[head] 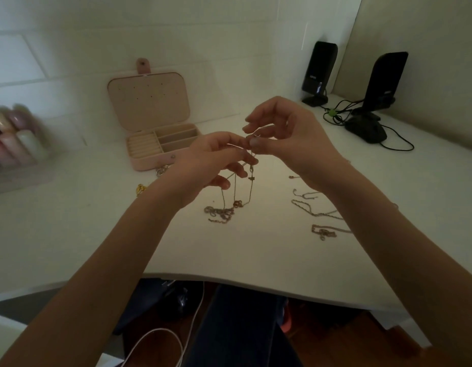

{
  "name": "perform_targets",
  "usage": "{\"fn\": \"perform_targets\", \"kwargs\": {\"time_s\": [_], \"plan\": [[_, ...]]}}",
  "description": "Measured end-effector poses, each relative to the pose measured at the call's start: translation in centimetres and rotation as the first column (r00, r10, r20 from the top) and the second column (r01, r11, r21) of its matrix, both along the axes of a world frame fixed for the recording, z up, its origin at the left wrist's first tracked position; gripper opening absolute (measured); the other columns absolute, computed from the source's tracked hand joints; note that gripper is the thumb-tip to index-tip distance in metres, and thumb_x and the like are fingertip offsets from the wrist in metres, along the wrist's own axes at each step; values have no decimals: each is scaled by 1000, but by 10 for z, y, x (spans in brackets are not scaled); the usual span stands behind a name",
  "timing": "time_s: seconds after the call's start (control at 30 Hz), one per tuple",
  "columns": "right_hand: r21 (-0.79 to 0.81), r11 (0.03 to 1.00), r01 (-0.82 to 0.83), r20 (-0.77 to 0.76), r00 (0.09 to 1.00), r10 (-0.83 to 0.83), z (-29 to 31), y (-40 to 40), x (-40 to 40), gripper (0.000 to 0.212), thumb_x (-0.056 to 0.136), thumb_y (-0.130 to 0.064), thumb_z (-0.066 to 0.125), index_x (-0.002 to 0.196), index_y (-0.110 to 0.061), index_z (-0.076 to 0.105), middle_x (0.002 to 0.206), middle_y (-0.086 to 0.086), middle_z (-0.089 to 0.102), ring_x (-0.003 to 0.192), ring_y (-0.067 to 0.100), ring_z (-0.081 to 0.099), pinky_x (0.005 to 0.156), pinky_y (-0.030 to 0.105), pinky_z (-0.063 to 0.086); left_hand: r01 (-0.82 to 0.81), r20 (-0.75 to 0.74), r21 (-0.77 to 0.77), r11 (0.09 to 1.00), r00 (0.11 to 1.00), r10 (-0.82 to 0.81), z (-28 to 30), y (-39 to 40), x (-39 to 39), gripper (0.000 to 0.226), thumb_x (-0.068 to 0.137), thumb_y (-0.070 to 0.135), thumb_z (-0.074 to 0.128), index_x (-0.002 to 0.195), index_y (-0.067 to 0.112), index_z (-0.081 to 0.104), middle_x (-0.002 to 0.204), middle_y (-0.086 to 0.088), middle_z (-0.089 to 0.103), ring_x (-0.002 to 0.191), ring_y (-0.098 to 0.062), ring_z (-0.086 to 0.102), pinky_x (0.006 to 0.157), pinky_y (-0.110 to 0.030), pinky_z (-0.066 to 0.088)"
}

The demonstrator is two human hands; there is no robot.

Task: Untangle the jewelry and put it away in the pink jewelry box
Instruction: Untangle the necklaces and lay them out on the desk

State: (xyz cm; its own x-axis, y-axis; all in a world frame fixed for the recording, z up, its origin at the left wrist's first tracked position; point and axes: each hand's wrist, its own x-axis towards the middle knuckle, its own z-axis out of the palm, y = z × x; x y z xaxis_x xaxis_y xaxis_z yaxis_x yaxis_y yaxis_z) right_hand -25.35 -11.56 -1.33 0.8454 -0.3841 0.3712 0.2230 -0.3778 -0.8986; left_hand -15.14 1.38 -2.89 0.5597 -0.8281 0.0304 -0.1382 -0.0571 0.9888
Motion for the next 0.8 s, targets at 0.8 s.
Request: {"fn": "perform_targets", "kwargs": {"time_s": [0.8], "plan": [[44,998,37,-40,999,-35,-6,0,-1,19,83,10,60,96,-4,60,97,15,67,75,26,70,71,30,59,-35,209,181,983,978,-3,-14,0,4,14,93,13,48,85,10,59,50,-2,60,43,-19,58,38,-21,41]]}}
